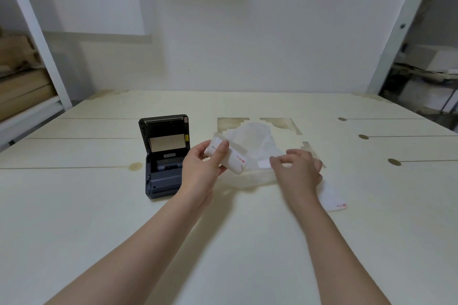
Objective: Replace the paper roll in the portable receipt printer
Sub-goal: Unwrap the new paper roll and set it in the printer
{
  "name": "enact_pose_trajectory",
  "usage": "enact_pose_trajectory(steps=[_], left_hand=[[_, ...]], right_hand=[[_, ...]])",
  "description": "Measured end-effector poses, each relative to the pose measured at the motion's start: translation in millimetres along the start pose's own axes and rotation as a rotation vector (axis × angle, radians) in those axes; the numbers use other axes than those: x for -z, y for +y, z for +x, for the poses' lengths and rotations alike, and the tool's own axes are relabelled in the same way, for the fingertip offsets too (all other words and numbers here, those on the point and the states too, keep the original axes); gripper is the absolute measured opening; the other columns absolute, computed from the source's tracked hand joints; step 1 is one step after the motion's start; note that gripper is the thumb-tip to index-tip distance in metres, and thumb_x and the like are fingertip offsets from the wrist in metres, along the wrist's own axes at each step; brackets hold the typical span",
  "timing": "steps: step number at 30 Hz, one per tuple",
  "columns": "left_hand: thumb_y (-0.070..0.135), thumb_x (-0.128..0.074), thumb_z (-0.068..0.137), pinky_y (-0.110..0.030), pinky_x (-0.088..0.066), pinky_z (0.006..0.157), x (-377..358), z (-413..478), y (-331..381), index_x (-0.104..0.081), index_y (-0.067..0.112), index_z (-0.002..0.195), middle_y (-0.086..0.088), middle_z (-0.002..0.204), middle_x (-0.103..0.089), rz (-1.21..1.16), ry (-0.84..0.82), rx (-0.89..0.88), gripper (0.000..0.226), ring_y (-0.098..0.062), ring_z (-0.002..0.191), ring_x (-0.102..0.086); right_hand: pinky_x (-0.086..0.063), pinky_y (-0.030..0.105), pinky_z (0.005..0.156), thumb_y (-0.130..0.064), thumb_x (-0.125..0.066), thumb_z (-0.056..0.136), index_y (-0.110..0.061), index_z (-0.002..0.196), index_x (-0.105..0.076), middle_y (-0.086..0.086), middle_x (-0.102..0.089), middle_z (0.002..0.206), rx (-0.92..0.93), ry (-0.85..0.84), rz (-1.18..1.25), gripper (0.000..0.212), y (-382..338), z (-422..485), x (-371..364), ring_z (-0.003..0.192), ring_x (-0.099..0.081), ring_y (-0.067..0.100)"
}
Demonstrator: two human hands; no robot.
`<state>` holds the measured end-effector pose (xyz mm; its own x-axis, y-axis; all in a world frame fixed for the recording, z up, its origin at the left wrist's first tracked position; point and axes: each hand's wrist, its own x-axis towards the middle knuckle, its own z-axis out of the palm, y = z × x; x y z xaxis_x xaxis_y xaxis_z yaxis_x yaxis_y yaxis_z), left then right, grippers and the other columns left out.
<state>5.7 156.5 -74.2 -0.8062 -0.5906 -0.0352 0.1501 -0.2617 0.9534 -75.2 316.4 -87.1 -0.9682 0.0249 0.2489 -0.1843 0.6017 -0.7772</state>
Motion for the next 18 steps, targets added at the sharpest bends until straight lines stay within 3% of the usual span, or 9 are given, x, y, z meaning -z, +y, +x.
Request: enact_pose_trajectory(steps=[3,7,11,13,15,18], left_hand=[[0.03,-0.074,0.083,-0.032,-0.059,0.085,0.3,-4.5,-1.8,-0.054,0.007,0.131,-0.011,0.126,-0.062,0.008,-0.018,0.005,0.057,-0.016,0.101,-0.071],[0.03,-0.075,0.082,-0.034,-0.059,0.087,3.1,-7.9,-4.0,-0.055,0.008,0.129,-0.011,0.125,-0.063,0.006,-0.031,0.01,0.055,-0.016,0.102,-0.071],[0.03,-0.075,0.082,-0.032,-0.059,0.084,7.5,-13.2,-4.0,-0.055,0.009,0.128,-0.01,0.126,-0.063,-0.003,-0.047,0.019,0.055,-0.014,0.099,-0.071],[0.029,-0.076,0.082,-0.031,-0.059,0.084,11.4,-16.2,-2.2,-0.054,0.01,0.13,-0.009,0.127,-0.062,-0.004,-0.053,0.017,0.056,-0.013,0.099,-0.071],[0.026,-0.075,0.083,-0.027,-0.059,0.082,15.4,-18.8,2.4,-0.054,0.011,0.13,-0.007,0.125,-0.062,0.008,-0.058,-0.004,0.054,-0.011,0.097,-0.071],[0.02,-0.074,0.084,-0.028,-0.059,0.081,22.8,-21.9,12.2,-0.055,0.011,0.125,-0.006,0.119,-0.067,0.016,-0.074,-0.05,0.046,-0.011,0.093,-0.072]], right_hand=[[-0.032,0.037,0.09,-0.032,-0.06,0.084,-0.023,0.086,-0.075,0.005,-0.058,0.118,-0.037,-0.022,-0.381,0.018,8.4,3.5,-11.7,0.116,-0.041,0.031],[-0.031,0.037,0.087,-0.033,-0.057,0.086,-0.022,0.097,-0.068,0.006,-0.057,0.117,-0.05,-0.013,-0.443,0.019,11.2,3.5,-19.2,0.115,-0.044,0.028],[-0.029,0.037,0.086,-0.036,-0.068,0.084,-0.022,0.1,-0.061,0.007,-0.053,0.118,0.007,0.089,-0.454,0.023,12.2,0.6,-21.4,0.114,-0.041,0.03],[-0.03,0.034,0.079,-0.033,-0.071,0.083,-0.02,0.093,-0.065,0.006,-0.056,0.108,0.142,0.237,-0.223,0.017,10.0,-2.7,-19.8,0.107,-0.046,0.031],[-0.036,0.027,0.073,-0.026,-0.068,0.087,-0.019,0.089,-0.066,-0.002,-0.058,0.097,0.28,0.25,0.143,0.008,-0.3,-9.3,-14.9,0.095,-0.055,0.026],[-0.045,0.02,0.071,-0.03,-0.061,0.093,-0.028,0.102,-0.063,-0.01,-0.064,0.097,0.269,-0.154,0.504,0.01,-31.5,-27.9,-8.2,0.087,-0.06,0.01]])
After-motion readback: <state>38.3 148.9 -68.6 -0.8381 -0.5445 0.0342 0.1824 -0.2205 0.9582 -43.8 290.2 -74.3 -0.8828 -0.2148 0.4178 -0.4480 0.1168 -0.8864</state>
